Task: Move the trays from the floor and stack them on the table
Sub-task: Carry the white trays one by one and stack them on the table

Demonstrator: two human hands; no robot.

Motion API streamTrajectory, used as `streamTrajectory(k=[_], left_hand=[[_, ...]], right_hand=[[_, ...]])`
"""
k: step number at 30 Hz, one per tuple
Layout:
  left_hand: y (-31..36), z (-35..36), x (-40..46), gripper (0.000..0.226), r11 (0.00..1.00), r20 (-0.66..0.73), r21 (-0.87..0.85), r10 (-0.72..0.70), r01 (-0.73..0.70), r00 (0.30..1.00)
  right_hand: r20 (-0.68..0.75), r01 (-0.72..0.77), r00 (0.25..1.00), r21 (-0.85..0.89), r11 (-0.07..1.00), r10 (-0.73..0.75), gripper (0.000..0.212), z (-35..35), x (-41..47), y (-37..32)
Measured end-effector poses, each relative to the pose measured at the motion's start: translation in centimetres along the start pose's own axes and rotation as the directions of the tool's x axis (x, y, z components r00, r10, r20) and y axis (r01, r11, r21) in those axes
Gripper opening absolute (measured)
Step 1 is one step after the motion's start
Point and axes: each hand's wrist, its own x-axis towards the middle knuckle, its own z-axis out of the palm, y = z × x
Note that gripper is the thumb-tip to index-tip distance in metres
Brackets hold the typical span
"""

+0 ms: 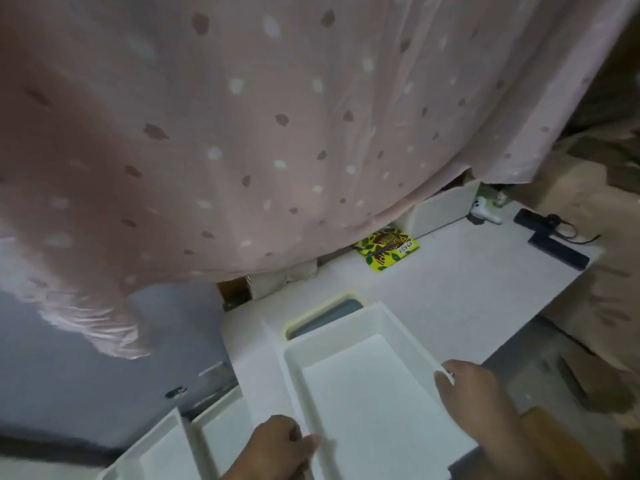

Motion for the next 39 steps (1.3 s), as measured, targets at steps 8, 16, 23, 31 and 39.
streamTrajectory(k=[8, 16, 23, 31, 39], left_hand=[[6.5, 2.1, 2.1, 0.033, 0.979, -0.158, -0.192, -0.102, 0.071, 0.982], [7.2, 0.8, 3.8, 0.036, 0.975, -0.304, -0.188, -0.174, 0.120, 0.937], [5.5, 3.5, 5.3, 0.034, 0.934, -0.228, -0.271, -0.296, 0.231, 0.928], [5.4, 2.0, 6.5, 0.043, 0.845, -0.303, -0.460, -0.438, 0.273, 0.846], [5.7, -1.5, 14.0, 0.056, 0.770, -0.376, -0.632, -0.396, 0.080, 0.838]], right_hand=[[0.093, 0.085, 0.992, 0.020, 0.996, -0.086, 0.041, -2.5, 9.4, 1.5], [0.074, 0.141, 0.986, 0.127, 0.982, -0.151, 0.031, -0.7, 12.8, 0.2], [0.157, 0.132, 0.977, 0.083, 0.988, -0.144, 0.038, 1.9, 12.9, 1.9], [0.264, 0.127, 0.952, 0.119, 0.985, -0.154, 0.034, 1.7, 14.5, 1.8], [0.363, 0.000, 0.927, 0.246, 0.969, -0.092, 0.035, 4.2, 21.1, -4.5]])
